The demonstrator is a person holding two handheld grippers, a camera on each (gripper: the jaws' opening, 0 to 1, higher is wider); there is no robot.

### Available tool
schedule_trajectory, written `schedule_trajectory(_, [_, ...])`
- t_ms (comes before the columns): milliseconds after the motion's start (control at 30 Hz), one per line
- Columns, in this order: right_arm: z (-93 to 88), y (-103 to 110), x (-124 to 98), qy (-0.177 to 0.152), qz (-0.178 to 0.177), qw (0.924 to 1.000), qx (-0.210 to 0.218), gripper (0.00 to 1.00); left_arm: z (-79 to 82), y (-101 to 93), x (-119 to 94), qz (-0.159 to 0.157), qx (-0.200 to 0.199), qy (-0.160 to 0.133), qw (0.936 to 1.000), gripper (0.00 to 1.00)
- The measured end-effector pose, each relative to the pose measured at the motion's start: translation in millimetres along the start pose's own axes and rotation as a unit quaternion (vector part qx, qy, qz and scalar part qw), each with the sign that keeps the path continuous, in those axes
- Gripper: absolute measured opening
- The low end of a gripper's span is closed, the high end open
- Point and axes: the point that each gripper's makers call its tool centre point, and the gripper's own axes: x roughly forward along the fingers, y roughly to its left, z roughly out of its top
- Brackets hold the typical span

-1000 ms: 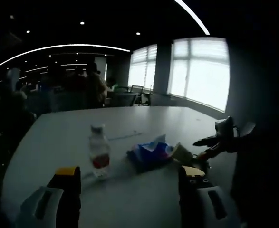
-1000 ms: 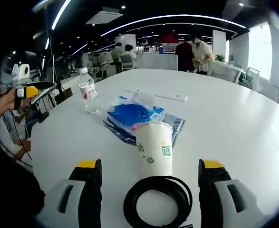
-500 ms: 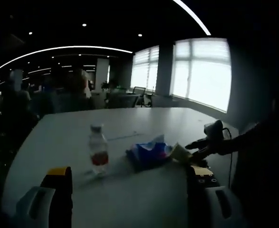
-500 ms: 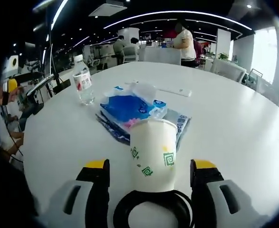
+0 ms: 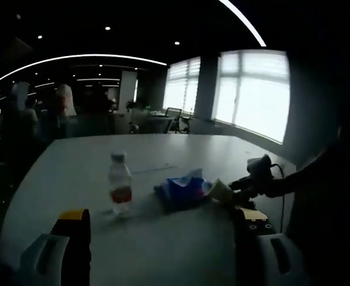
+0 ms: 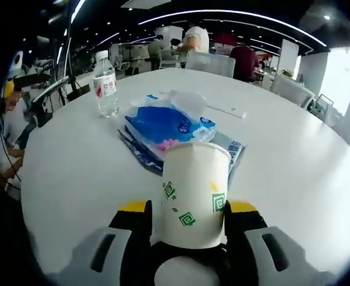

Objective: Arrange the tabletop items into an orderly group along one side of the table until the central work area is clear of visible clutter.

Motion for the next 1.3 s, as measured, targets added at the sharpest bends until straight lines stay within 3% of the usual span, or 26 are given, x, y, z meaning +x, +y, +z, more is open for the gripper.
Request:
schedule_trajectory(300, [3.9, 1, -4, -0.009, -0.007, 0.9999, -0.001, 0.36, 1.1, -3.4, 3, -0.018, 0.001, 0.004, 0.9998, 0.98])
schedule_trajectory(600, [30.2, 12, -23, -0.057, -0.009, 0.9983, 0.009, 0.36, 11.9, -14.0, 14, -0.051, 0.010, 0.006, 0.9986, 0.92])
schedule_trajectory(1000, [68.6, 52, -49, -0.117, 0.030, 0.9927, -0.007, 0.36, 18.9, -50.6, 43, -0.125, 0.013, 0.026, 0.9917, 0.82])
schedule_trajectory(1300, [96.2, 82, -76, -0.154, 0.059, 0.9860, -0.023, 0.36, 32.2, -81.0, 63, -0.183, 0.029, 0.018, 0.9825, 0.72])
